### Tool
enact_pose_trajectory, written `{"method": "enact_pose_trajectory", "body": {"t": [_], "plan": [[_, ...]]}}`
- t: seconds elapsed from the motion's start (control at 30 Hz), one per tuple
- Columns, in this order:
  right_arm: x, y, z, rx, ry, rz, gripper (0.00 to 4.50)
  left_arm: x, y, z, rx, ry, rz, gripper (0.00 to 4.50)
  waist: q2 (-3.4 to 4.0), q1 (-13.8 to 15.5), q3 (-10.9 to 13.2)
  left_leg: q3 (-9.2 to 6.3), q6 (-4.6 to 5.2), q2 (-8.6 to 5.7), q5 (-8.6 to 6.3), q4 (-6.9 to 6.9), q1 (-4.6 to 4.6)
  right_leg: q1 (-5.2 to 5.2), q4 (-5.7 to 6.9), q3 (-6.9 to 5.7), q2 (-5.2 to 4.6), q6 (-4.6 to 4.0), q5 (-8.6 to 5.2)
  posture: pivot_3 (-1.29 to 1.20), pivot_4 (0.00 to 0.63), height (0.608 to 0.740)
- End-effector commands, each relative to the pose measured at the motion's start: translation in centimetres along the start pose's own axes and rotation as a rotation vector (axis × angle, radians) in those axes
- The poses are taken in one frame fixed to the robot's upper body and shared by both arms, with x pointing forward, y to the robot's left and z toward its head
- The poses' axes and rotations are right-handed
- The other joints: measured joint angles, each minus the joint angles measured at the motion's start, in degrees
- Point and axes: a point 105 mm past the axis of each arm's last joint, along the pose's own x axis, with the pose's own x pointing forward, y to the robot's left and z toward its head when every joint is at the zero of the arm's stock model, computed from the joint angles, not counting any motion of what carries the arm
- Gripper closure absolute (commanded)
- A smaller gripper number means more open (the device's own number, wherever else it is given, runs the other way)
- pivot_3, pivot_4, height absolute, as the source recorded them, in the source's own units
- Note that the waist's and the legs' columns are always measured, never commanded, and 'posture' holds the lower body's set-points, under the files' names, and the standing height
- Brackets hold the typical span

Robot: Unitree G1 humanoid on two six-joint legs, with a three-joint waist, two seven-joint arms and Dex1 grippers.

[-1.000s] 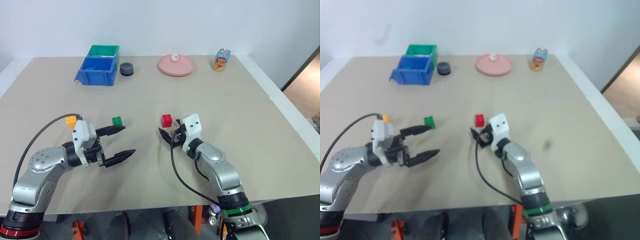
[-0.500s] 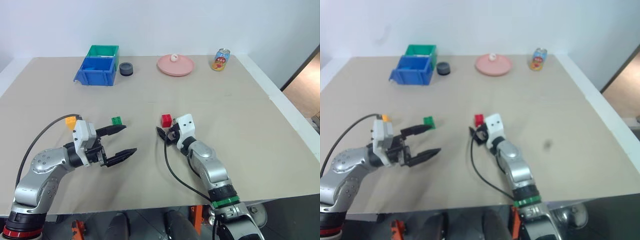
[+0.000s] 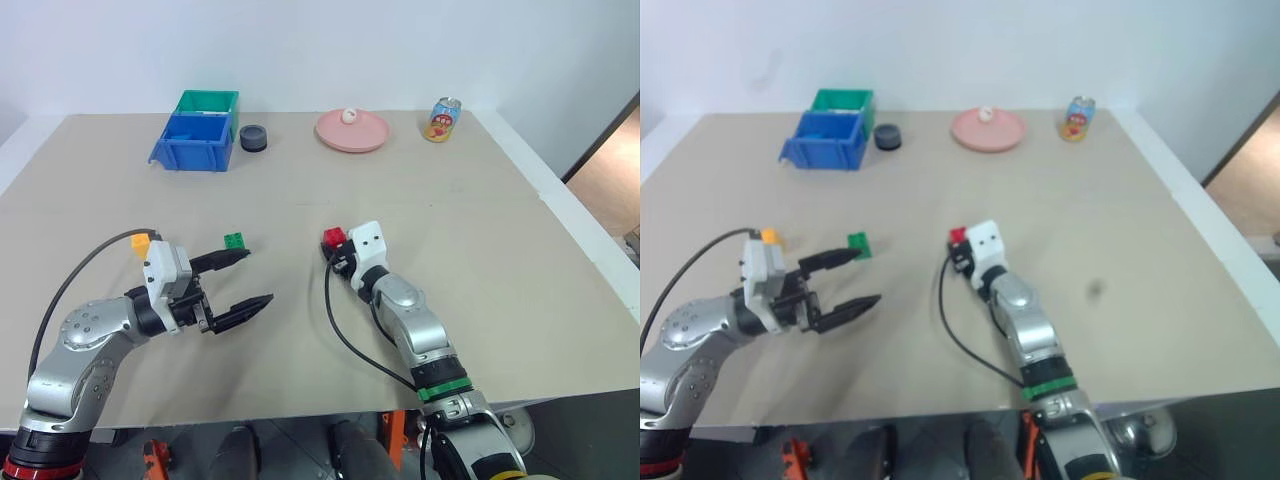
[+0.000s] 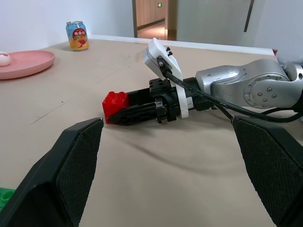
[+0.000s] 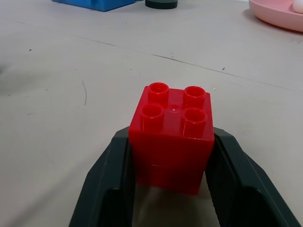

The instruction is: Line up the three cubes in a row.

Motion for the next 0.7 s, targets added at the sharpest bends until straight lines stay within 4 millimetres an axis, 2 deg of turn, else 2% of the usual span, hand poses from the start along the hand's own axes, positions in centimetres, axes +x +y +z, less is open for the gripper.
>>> {"method": "enact_pose_trajectory", "body": {"t": [0.03, 0.17, 0.33, 0.5, 0.6, 0.7], "plan": [[0.2, -0.4, 1.7, -0.019, -0.06, -0.006, 3.11, -0.3, 0.1, 1.3, 0.051, -0.022, 0.005, 0.0, 0.0, 0.0, 0.0, 0.0, 0.0, 0.0, 0.0, 0.0, 0.0, 0.0, 0.0, 0.0, 0.0, 0.0, 0.0, 0.0, 0.15, 0.736], [-0.1, -0.6, 1.7, -0.008, -0.058, 0.018, 3.22, -0.9, 0.1, 1.0, 0.02, -0.009, 0.014, 0.0, 0.0, 0.0, 0.0, 0.0, 0.0, 0.0, 0.0, 0.0, 0.0, 0.0, 0.0, 0.0, 0.0, 0.0, 0.0, 0.0, 0.15, 0.736], [-1.7, -1.4, 3.0, -0.016, -0.11, 0.175, 3.22, -2.2, -0.1, 0.2, -0.015, 0.038, 0.001, 0.0, 0.04, 0.0, 0.0, 0.0, 0.0, 0.0, 0.0, 0.0, -0.01, 0.0, 0.0, 0.01, 0.0, 0.0, -0.01, 0.0, 0.15, 0.736], [-5.1, -0.8, 4.2, -0.074, -0.138, 0.467, 3.22, -2.9, 0.3, 0.2, -0.047, 0.038, 0.008, 0.0, 0.03, 0.1, 0.0, 0.0, 0.0, 0.01, 0.0, 0.0, 0.01, 0.01, 0.0, 0.01, 0.0, 0.0, -0.02, 0.0, 0.15, 0.736], [-7.2, -0.2, 4.0, -0.131, -0.102, 0.647, 3.22, -3.0, 0.1, 0.0, -0.07, 0.045, -0.021, 0.0, 0.04, 0.1, 0.0, 0.01, 0.0, 0.02, 0.0, -0.01, 0.03, 0.03, 0.0, 0.01, 0.01, -0.01, -0.04, 0.0, 0.15, 0.736], [-8.5, 0.1, 3.8, -0.161, -0.075, 0.759, 3.22, -3.0, -0.1, 0.1, -0.085, 0.04, -0.048, 0.0, 0.04, 0.1, 0.0, 0.01, 0.0, 0.02, 0.0, 0.0, 0.03, 0.03, 0.0, 0.01, 0.0, -0.02, -0.04, 0.0, 0.15, 0.736]]}}
